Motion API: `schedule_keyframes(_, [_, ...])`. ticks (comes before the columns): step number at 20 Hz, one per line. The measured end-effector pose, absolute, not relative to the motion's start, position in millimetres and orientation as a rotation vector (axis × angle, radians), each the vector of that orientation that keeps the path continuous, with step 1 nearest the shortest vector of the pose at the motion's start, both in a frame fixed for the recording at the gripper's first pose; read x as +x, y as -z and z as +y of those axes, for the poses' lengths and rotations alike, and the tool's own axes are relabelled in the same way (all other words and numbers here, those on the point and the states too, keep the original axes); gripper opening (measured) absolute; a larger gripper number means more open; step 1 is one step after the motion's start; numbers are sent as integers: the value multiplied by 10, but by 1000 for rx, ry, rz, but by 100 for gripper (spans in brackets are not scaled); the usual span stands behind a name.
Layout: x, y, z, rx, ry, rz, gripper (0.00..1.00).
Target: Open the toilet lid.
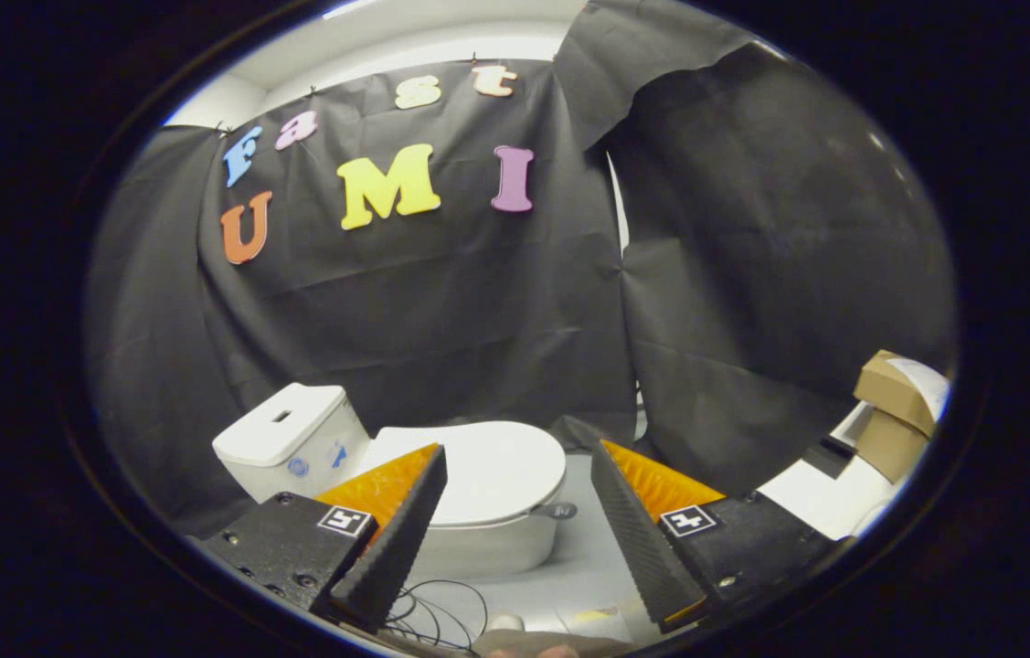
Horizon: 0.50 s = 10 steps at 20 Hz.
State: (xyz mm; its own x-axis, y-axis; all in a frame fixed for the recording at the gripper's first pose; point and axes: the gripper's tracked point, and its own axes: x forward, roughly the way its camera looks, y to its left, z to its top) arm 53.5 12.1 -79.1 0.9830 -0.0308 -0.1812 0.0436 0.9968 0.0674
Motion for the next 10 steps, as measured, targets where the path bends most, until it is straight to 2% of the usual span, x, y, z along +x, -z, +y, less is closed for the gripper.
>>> schedule_keyframes(10, [1226,1638,-92,197,19,470,100])
